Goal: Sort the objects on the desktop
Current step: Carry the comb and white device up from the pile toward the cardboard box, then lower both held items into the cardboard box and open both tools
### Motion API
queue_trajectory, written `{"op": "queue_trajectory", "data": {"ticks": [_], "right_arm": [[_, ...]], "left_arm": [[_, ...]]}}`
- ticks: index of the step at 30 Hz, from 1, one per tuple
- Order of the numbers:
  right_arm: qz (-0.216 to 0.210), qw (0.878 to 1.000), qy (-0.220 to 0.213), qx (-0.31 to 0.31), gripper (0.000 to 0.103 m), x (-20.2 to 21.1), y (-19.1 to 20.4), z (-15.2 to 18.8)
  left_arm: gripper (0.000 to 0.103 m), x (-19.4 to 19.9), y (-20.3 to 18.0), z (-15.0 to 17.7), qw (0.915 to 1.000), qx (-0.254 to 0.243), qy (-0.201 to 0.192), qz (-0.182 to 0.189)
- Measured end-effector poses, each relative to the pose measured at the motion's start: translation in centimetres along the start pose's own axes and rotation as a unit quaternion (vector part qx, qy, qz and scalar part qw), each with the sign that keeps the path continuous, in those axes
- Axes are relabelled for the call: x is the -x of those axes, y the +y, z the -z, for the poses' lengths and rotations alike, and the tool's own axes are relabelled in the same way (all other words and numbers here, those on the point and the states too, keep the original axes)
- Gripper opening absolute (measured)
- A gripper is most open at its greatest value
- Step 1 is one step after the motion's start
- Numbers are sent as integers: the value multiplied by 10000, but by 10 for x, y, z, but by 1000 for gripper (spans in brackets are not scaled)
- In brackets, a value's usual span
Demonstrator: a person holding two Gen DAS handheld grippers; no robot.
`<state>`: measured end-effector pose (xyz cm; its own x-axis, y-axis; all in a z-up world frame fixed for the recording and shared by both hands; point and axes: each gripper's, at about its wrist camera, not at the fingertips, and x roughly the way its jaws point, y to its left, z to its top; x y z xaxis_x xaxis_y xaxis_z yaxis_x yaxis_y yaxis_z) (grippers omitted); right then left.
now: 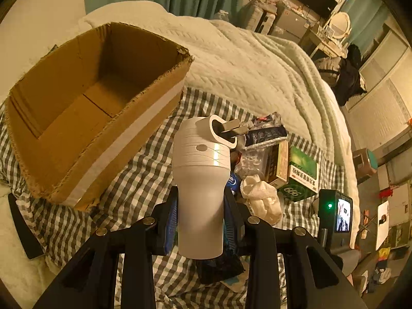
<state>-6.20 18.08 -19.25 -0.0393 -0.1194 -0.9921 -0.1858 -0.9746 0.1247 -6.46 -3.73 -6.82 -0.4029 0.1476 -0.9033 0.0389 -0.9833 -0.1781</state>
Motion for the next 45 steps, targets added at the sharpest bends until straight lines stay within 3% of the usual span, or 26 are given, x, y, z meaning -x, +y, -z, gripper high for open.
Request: {"op": "queue_trajectory", "data": {"ticks": [2,3,5,9,13,18,21,29,32,39,45], "right_arm": [[1,9999,128,-53,55,-9,-3,-3],[5,9999,146,-52,49,-11,-4,-3],[54,9999,133,7,26,-10,-5,-4],[181,9991,89,365,26,2,-3,-3],[181,9992,-45,340,26,23,-10,2],[315,9975,-436,454,26,76,-10,15],[124,9955,-809,468,26,119,3,23],[-261,9708,-2055,1213,26,216,117,39],[-452,9601,-2292,1535,26,233,161,47],[-812,9417,-2422,2192,26,232,241,55],[-1089,9423,-2333,2139,26,213,261,32]], "left_arm": [[33,-5,-3,-1,10000,-51,40,-21],[33,-8,-4,-2,10000,-71,53,-30],[33,-11,-7,-3,9999,-102,85,-36],[33,-9,-10,-4,9999,-132,87,24],[33,1,-11,-3,9998,-209,-9,38],[33,23,3,-3,9997,-46,-169,143],[33,40,14,-6,9993,49,-321,174],[33,92,60,-16,9949,6,-1007,-90],[33,103,84,-19,9928,170,-1171,-182],[33,103,132,-29,9907,591,-1202,-232],[33,89,155,-44,9886,718,-1265,-383]]}}
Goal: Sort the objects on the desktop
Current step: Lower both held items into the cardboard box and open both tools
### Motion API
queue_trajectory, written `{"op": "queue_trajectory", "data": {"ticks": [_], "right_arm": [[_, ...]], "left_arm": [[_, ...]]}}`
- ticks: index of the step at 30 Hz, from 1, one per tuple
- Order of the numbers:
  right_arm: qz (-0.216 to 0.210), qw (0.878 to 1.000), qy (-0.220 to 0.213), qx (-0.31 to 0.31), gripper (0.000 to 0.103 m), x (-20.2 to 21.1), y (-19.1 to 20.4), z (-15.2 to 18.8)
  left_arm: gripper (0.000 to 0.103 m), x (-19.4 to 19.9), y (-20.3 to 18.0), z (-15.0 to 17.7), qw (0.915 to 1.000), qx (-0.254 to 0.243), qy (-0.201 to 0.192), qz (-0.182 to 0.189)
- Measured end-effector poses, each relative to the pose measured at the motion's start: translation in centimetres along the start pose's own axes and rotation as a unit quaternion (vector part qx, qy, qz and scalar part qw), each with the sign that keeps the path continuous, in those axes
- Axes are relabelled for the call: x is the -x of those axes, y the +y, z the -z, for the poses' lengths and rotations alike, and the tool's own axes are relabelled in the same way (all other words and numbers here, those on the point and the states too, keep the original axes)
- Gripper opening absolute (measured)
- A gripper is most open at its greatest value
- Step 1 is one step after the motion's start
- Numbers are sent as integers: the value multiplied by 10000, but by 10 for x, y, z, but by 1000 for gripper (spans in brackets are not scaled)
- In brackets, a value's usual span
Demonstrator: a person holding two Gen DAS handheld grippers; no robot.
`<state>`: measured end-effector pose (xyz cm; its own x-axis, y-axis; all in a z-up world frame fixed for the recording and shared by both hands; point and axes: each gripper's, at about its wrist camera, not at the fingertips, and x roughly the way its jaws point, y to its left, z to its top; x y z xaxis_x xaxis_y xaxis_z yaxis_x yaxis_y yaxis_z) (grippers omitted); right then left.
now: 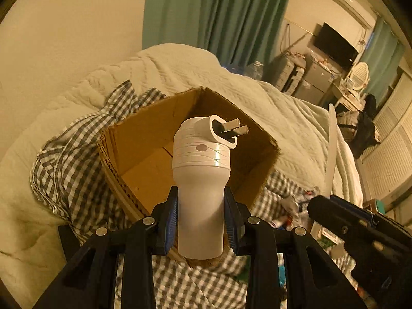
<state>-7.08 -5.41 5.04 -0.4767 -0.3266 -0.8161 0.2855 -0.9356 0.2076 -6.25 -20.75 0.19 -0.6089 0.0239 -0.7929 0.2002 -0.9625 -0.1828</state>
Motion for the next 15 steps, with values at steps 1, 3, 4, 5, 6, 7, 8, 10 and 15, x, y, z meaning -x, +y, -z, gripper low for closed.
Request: {"op": "queue_trajectory", "data": {"ticks": [1,3,4,5,6,7,8,10,15], "right_arm": [[-47,10000,0,-32,26,-5,-2,-3],[-170,9998,-49,-129,26,-15,-4,-12],[-206,9997,-46,-152,26,-19,-4,-16],[-236,9996,-69,-172,26,-24,-4,-20],[-268,9994,-110,-186,26,-28,-4,-24],[-292,9993,-122,-204,26,-31,-4,-27],[-329,9991,-128,-233,26,-35,-5,-29],[-453,9982,-210,-337,27,-40,-8,-35],[-584,9956,-518,-512,65,-36,-19,-43]], "left_arm": [[33,-3,1,-2,10000,-24,-4,-14],[33,-10,3,-5,9999,-118,-31,-81],[33,-13,4,-6,9998,-178,-36,-124],[33,-16,4,-8,9997,-192,-44,-140],[33,-18,5,-9,9997,-173,-50,-137],[33,-21,7,-11,9998,-129,-49,-124],[33,-24,7,-12,9999,-91,-37,-126],[42,-28,8,-14,9998,-63,-48,-179],[83,-22,4,-17,9982,-82,-348,-483]]}}
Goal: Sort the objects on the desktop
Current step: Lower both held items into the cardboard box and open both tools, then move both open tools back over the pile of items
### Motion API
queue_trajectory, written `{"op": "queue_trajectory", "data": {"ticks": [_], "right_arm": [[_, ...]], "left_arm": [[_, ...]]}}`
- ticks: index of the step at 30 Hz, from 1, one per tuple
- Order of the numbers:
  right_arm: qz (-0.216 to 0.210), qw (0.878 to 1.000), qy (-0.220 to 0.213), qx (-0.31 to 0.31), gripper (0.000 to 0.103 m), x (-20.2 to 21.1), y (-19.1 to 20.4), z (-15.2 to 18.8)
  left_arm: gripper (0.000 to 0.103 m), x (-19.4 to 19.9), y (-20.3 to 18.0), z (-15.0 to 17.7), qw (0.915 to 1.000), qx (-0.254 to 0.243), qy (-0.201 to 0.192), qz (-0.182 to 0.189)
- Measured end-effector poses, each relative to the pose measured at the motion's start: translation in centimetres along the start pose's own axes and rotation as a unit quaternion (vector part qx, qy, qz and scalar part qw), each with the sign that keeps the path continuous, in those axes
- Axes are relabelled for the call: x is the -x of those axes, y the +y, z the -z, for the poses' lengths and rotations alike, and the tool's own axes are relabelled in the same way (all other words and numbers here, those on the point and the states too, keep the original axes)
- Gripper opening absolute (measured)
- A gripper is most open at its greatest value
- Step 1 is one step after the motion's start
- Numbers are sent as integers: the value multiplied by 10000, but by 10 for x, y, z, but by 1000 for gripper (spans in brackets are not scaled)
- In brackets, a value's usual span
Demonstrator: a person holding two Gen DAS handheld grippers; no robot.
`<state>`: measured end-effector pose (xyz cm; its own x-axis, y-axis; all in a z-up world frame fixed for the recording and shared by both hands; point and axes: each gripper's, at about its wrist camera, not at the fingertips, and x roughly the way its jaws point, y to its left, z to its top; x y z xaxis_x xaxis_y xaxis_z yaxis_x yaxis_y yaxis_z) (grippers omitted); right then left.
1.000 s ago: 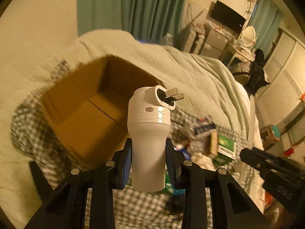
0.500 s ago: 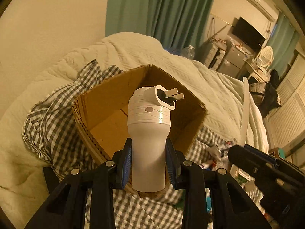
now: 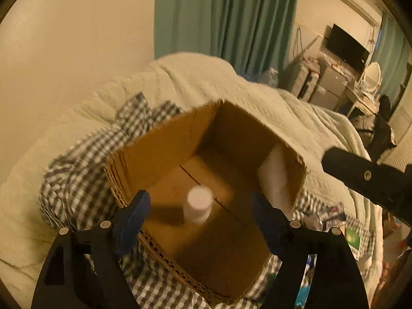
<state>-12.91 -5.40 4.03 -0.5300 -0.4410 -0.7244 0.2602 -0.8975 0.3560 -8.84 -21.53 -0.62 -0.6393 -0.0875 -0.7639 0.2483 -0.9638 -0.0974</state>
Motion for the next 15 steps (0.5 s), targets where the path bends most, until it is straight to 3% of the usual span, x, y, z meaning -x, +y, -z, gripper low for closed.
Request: {"op": "queue_trajectory", "data": {"ticks": [7,10,15], "right_arm": [[319,9994,-140,-85,65,35,-34,-6],[673,9974,-240,-16,65,65,-57,1],[1254,9915,-356,-35,65,114,-101,28]], "left_arm": [[83,20,-31,5,9989,-223,-12,403],[83,31,-59,21,9966,-527,30,625],[83,33,-103,59,9895,-966,430,985]]}}
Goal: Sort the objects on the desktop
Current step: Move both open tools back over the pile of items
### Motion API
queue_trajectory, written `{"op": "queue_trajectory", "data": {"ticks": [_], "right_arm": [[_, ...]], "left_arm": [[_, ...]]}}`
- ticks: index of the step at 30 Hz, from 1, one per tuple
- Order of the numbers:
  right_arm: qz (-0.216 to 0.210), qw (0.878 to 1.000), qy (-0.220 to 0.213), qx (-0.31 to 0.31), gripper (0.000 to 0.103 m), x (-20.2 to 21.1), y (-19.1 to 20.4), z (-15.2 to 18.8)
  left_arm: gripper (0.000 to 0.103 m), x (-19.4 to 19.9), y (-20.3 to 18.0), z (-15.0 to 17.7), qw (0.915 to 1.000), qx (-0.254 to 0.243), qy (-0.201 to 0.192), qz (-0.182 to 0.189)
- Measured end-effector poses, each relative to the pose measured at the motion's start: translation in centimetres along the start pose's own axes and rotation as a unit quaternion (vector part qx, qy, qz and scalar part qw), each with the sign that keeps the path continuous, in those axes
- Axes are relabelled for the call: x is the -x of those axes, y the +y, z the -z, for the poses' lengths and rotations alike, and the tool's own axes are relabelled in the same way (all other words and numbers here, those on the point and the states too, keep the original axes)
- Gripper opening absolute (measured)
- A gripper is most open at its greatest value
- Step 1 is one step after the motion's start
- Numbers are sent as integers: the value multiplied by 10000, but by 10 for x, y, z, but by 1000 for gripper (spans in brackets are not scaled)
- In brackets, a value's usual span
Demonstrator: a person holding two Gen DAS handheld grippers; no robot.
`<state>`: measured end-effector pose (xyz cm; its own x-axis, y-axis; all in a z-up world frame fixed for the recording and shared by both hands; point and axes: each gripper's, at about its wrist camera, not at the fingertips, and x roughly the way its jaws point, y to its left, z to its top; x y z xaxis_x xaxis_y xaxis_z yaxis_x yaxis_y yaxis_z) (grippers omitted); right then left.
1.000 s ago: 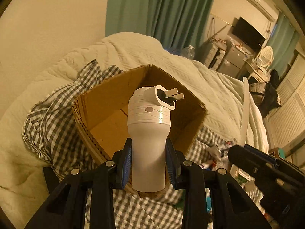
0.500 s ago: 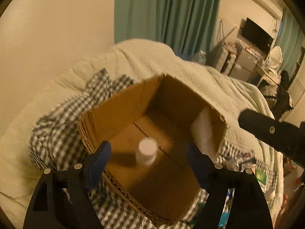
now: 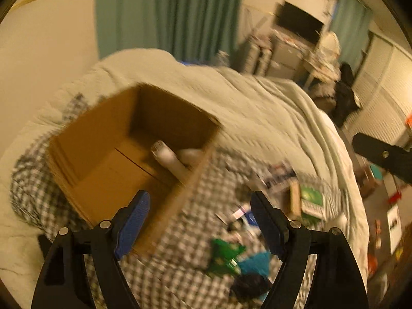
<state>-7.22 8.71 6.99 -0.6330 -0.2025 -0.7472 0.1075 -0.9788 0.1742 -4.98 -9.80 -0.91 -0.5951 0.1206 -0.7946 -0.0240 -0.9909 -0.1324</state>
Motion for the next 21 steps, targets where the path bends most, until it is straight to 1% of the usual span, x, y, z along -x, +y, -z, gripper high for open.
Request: {"op": "queue_trajectory", "data": {"ticks": [3,5,7,9,10,12,14,16,18,21], "right_arm": [[294,9996,-30,-27,65,16,-30,30],[441,9990,75,2,65,15,-49,48],[491,9985,229,-25,65,10,-62,67],[394,9983,430,9,65,3,-70,88],[364,9980,502,73,65,0,-71,96],[262,9968,686,301,65,-9,-70,116],[139,9952,820,520,65,-16,-67,133],[-106,9935,952,617,65,-24,-63,150],[-364,9910,1112,655,65,-36,-58,167],[-654,9860,1391,650,65,-56,-54,189]], "left_arm": [[83,-10,-23,25,9995,-239,199,1],[83,-19,-34,40,9983,-463,350,29],[83,-32,-40,55,9970,-662,390,-30],[83,-45,-38,70,9965,-692,471,-66],[83,-53,-36,78,9964,-661,521,-16],[83,-70,-32,96,9965,-634,551,-22],[83,-85,-34,109,9953,-746,610,-97],[83,-95,-37,119,9945,-859,583,-111],[83,-105,-36,128,9947,-856,559,-100],[83,-121,-33,137,9942,-847,670,-19]]}}
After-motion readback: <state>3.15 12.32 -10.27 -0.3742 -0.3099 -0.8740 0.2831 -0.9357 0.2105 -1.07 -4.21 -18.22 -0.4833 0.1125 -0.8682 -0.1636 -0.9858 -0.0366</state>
